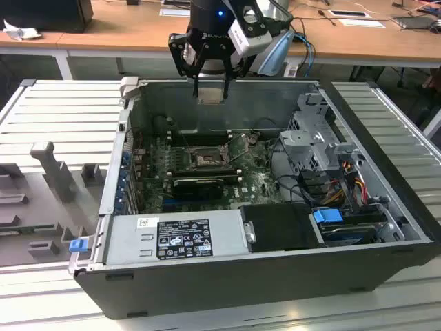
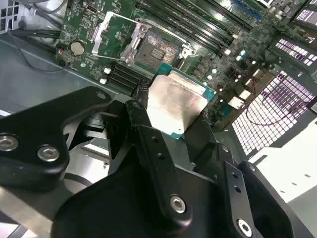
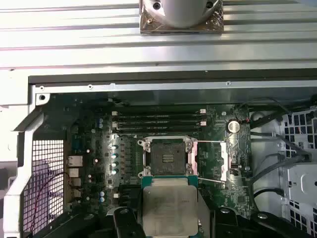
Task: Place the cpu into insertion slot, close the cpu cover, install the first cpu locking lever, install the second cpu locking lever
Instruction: 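Place the cpu into insertion slot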
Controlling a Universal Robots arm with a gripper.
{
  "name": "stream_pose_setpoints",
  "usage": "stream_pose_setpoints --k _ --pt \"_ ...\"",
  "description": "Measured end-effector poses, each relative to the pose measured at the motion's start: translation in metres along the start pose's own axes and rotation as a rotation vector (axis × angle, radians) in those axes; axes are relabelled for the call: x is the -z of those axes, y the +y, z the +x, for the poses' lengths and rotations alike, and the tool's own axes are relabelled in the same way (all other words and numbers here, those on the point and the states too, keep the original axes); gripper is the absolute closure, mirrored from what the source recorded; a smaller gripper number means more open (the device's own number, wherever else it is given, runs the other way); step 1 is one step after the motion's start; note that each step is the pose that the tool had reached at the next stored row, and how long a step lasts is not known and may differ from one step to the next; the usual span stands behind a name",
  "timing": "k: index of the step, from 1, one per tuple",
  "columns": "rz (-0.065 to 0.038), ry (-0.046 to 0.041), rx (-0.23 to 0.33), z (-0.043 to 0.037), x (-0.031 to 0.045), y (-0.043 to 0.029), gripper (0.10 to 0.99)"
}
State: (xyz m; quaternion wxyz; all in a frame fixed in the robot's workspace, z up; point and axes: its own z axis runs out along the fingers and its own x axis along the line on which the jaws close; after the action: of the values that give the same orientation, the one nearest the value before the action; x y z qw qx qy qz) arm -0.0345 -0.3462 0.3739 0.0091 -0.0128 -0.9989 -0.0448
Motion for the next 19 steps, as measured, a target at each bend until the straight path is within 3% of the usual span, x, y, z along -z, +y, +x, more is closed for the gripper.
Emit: stream_pose_setpoints --k 5,19 --pt "-0.001 -0.0023 -0.026 0.0000 -0.0001 0.0000 0.549" --pt "0.000 -0.0031 -0.034 0.0000 -0.0009 -0.0001 0.549"
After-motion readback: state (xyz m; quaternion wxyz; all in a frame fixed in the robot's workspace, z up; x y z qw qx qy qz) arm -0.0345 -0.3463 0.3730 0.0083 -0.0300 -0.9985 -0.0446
